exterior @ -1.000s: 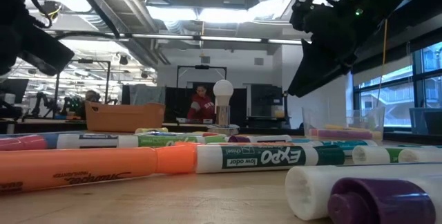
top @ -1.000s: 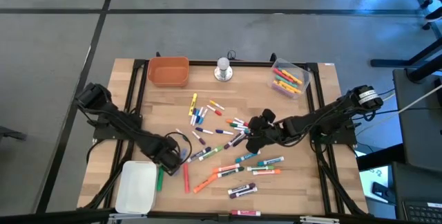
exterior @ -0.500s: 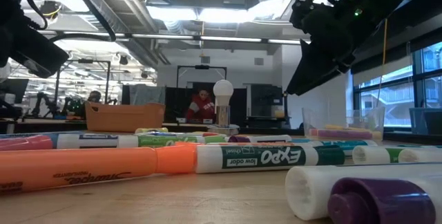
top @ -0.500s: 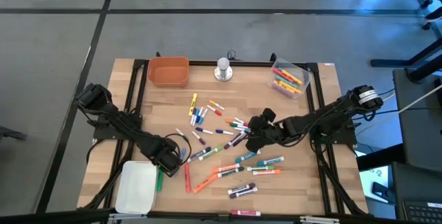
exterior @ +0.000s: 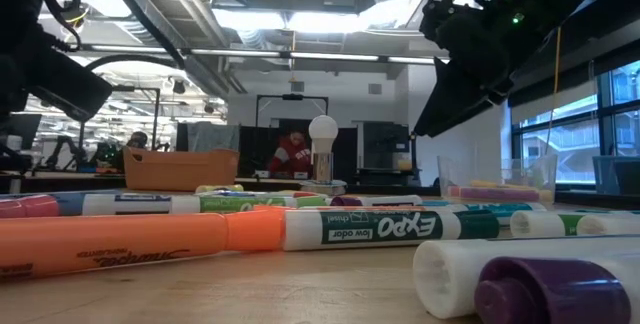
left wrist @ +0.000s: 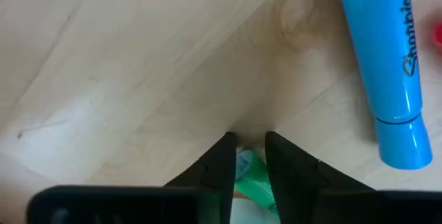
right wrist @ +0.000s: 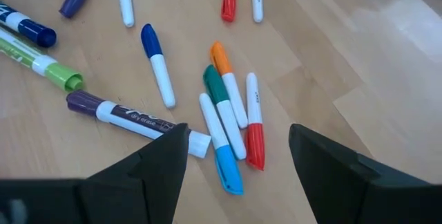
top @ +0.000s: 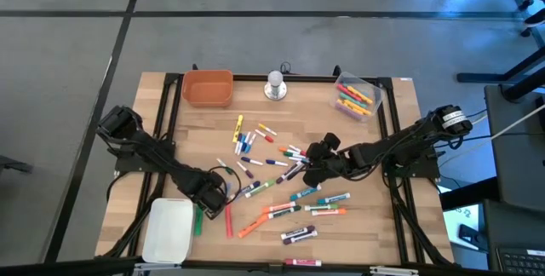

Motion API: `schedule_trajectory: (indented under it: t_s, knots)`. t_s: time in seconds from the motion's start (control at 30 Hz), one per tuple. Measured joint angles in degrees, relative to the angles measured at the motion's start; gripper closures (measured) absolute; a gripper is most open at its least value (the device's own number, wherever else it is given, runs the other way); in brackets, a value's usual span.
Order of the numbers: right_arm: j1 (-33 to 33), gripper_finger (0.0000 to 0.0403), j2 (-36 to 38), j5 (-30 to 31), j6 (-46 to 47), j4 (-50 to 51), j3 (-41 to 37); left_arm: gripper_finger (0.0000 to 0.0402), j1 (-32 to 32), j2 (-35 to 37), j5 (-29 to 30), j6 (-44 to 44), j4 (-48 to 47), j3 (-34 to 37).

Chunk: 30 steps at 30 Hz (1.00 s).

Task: Pick & Place Markers
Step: Put the large green highlighter pen into the transparent bin, then put the large blue highlighter pen into the transparent bin

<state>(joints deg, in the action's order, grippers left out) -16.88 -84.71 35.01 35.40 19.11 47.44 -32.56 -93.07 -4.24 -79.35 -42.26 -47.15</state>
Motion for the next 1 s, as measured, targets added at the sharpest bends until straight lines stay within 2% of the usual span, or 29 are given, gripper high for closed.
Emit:
schedule_trajectory:
  t_s: [0.2, 0.33, 0.47, 0.57, 0.73, 1.0]
  knots:
    - [0.00, 0.0152, 0.00, 1.15, -0.07, -0.02, 0.00, 0.0372, 1.93, 2.71, 8.22, 4.75, -0.02, -0.44]
    - [0.00, 0.0152, 0.00, 1.44, -0.04, -0.02, 0.00, 0.0396, 3.89, 4.52, 11.04, 5.31, -0.16, -0.44]
    - [0.00, 0.0152, 0.00, 1.42, -0.07, 0.00, 0.00, 0.0396, 4.91, 5.56, 10.94, 5.96, 0.37, -0.44]
    - [0.00, 0.0152, 0.00, 1.42, -0.07, 0.01, 0.00, 0.0379, 4.68, 5.69, 11.12, 5.57, 0.35, -0.44]
    - [-0.02, 0.0152, 0.00, 0.80, 0.02, 0.03, 0.00, 0.0326, 3.34, 5.69, 12.22, 3.65, 1.17, -0.44]
    - [-0.02, 0.0152, 0.00, 0.52, 0.32, 0.01, 0.00, 0.0243, 1.89, 5.02, 12.76, 2.54, 8.76, -0.53]
